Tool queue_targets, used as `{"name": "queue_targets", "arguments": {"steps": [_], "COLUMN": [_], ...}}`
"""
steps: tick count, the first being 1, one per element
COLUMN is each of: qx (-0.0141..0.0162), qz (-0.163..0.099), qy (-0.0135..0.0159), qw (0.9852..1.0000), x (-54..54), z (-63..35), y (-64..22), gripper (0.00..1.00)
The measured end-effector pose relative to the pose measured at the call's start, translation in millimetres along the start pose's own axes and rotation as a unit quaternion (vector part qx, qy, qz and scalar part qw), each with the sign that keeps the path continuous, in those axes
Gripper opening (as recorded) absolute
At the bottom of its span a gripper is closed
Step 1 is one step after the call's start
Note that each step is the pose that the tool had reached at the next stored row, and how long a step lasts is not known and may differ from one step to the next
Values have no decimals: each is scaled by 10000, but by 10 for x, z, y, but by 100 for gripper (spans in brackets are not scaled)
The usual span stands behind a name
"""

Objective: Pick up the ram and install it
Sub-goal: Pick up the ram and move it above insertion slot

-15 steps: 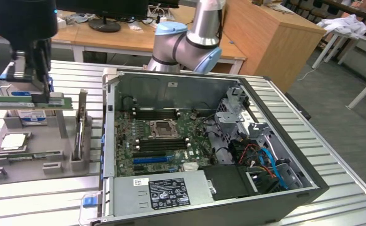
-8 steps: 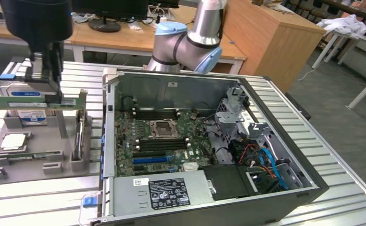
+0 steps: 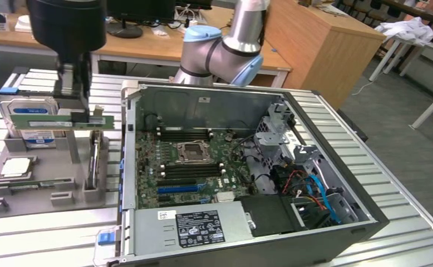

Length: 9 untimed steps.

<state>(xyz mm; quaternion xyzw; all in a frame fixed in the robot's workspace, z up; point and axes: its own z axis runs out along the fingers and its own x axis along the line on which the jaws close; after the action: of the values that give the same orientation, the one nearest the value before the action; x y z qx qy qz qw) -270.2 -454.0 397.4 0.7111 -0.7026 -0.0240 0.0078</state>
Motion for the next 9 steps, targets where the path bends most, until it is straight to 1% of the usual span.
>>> {"name": "queue_targets", "arguments": {"steps": [9], "qx": [0], "qz": [-3], "qy": [0], "qw": [10000], "x": [3], "z": [-10], "y": [-227], "gripper": [12]}}
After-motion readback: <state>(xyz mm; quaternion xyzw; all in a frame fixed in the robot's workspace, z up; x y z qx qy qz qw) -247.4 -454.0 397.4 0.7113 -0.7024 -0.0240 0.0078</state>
